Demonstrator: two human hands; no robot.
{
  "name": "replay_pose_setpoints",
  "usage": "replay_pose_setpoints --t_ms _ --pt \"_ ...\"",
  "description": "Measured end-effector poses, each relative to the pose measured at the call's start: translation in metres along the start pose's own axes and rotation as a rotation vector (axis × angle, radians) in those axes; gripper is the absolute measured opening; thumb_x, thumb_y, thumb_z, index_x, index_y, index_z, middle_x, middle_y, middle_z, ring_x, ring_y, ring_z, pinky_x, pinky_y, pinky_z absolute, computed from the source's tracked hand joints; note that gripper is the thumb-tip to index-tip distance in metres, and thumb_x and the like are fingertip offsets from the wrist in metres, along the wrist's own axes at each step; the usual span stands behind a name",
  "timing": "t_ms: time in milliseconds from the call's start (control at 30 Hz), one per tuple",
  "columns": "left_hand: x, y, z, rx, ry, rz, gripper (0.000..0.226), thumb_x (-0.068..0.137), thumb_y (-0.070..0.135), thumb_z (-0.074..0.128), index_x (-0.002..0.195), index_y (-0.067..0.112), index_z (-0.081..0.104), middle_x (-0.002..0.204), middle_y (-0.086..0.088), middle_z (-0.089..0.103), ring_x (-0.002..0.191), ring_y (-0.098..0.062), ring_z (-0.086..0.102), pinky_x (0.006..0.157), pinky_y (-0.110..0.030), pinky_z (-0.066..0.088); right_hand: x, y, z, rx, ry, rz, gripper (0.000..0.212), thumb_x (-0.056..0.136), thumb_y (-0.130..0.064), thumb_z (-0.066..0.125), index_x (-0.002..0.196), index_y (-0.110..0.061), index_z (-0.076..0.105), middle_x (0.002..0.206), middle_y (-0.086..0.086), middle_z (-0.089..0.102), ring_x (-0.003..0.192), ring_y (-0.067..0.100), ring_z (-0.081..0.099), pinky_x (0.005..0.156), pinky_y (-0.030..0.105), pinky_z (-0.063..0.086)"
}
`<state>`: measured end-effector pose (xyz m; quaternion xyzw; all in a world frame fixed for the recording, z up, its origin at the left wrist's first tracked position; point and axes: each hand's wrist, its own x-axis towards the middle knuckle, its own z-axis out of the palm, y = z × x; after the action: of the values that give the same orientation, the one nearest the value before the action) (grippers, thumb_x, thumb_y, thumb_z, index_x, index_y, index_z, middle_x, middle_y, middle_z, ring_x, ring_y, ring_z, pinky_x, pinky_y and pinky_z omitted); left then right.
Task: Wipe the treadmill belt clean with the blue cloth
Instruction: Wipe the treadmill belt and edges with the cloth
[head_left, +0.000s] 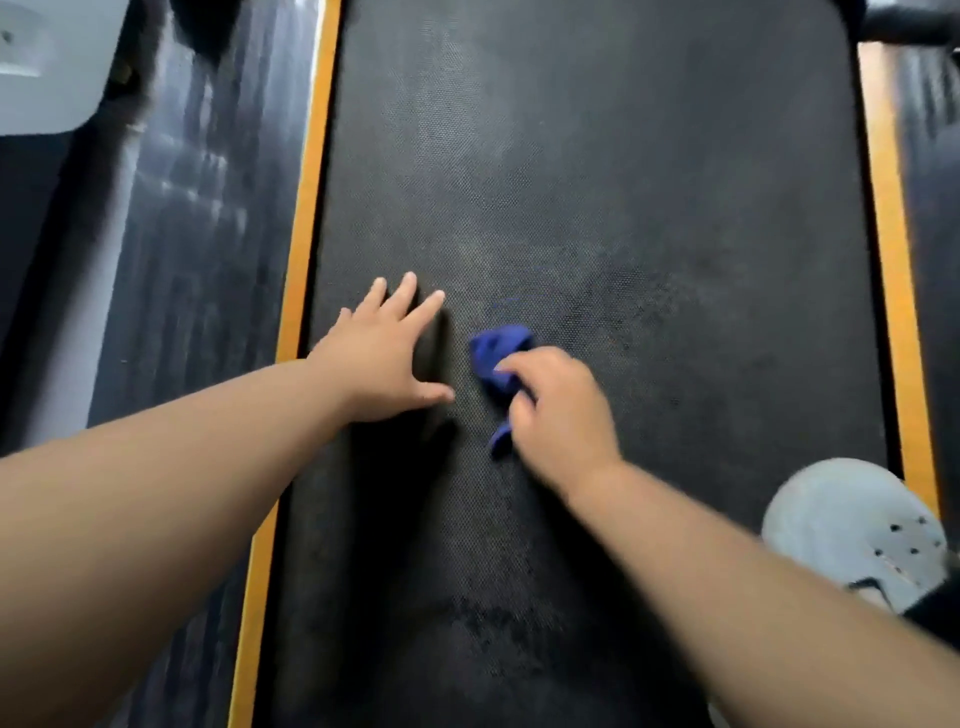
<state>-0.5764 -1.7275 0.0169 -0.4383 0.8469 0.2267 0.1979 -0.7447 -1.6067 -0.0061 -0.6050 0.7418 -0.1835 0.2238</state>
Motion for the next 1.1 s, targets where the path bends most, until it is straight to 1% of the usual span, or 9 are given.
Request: replay_pose_setpoints --t_ms 133,267,333,467,567,733,800,1033,1100 --pt "0.007 0.005 -0.002 0.171 -0.091 0.006 0.120 0.060 0.062 0.076 0.149 0.040 -0.002 0.158 -0.003 -0.014 0.144 -0.039 -0.003 0.109 -0.060 0.025 -0.020 0.002 -0.003 0.100 -0.128 -0.125 0.037 0.071 -0.016 0.043 0.099 -0.015 0.067 0.101 0.004 0.064 0.094 0.030 0.057 0.089 0.032 0.039" --pt "0.013 0.007 0.000 0.178 -0.107 -0.024 0.129 0.056 0.057 0.081 0.146 0.044 -0.009 0.157 -0.003 -0.018 0.143 -0.042 -0.002 0.107 -0.060 0.030 0.049 0.048 -0.056 0.092 0.322 0.313 0.041 0.074 0.001 0.050 0.110 -0.013 0.065 0.111 0.012 0.061 0.103 0.031 0.056 0.093 0.031 0.038" --pt "0.016 0.013 -0.002 0.190 -0.122 -0.045 0.132 0.056 0.053 0.084 0.145 0.044 -0.013 0.156 -0.004 -0.021 0.143 -0.043 -0.002 0.105 -0.059 0.034 0.056 0.056 -0.058 0.026 0.311 0.487 0.038 0.078 -0.001 0.050 0.110 -0.016 0.064 0.113 0.012 0.059 0.103 0.032 0.055 0.088 0.033 0.040" --pt "0.014 0.014 -0.003 0.163 -0.117 -0.064 0.136 0.054 0.051 0.085 0.148 0.037 -0.010 0.157 0.000 -0.019 0.143 -0.041 -0.002 0.105 -0.058 0.034 -0.011 0.006 -0.011 0.045 0.061 0.152 0.033 0.068 -0.005 0.050 0.094 -0.015 0.068 0.095 0.008 0.066 0.086 0.034 0.058 0.077 0.039 0.049" --pt "0.012 0.008 -0.001 0.114 -0.073 -0.057 0.137 0.051 0.054 0.085 0.150 0.032 -0.006 0.158 0.006 -0.014 0.145 -0.034 -0.003 0.107 -0.056 0.032 -0.039 -0.007 -0.007 0.157 -0.157 0.003 0.036 0.071 -0.007 0.048 0.101 -0.015 0.068 0.101 0.005 0.065 0.091 0.032 0.057 0.085 0.042 0.048" --pt "0.012 0.008 -0.001 0.102 -0.054 -0.061 0.136 0.050 0.055 0.085 0.150 0.034 -0.005 0.158 0.009 -0.013 0.145 -0.032 -0.002 0.104 -0.055 0.035 0.029 0.057 -0.067 0.133 0.360 0.401 0.039 0.075 0.000 0.050 0.108 -0.012 0.066 0.110 0.011 0.062 0.101 0.028 0.057 0.090 0.024 0.037" --pt "0.011 0.008 -0.001 0.088 -0.051 -0.064 0.136 0.049 0.055 0.085 0.150 0.036 -0.005 0.158 0.010 -0.012 0.146 -0.030 -0.002 0.103 -0.053 0.036 0.037 0.072 -0.070 0.036 0.340 0.590 0.032 0.081 -0.005 0.051 0.107 -0.017 0.064 0.112 0.009 0.061 0.103 0.030 0.056 0.087 0.031 0.040" --pt "0.006 0.010 -0.006 0.053 -0.021 -0.075 0.138 0.046 0.053 0.087 0.150 0.035 -0.001 0.158 0.007 -0.013 0.146 -0.027 0.001 0.105 -0.050 0.036 -0.012 0.017 -0.028 0.069 -0.127 0.102 0.040 0.078 -0.003 0.052 0.112 -0.018 0.066 0.116 0.001 0.064 0.106 0.026 0.054 0.095 0.031 0.039" --pt "0.002 0.010 -0.007 -0.018 -0.001 -0.127 0.143 0.042 0.054 0.088 0.150 0.034 -0.003 0.156 0.007 -0.021 0.146 -0.022 0.009 0.103 -0.046 0.039 0.006 0.036 -0.052 0.058 -0.027 0.104 0.042 0.072 -0.007 0.047 0.106 -0.018 0.068 0.112 0.005 0.063 0.105 0.027 0.055 0.093 0.030 0.040"
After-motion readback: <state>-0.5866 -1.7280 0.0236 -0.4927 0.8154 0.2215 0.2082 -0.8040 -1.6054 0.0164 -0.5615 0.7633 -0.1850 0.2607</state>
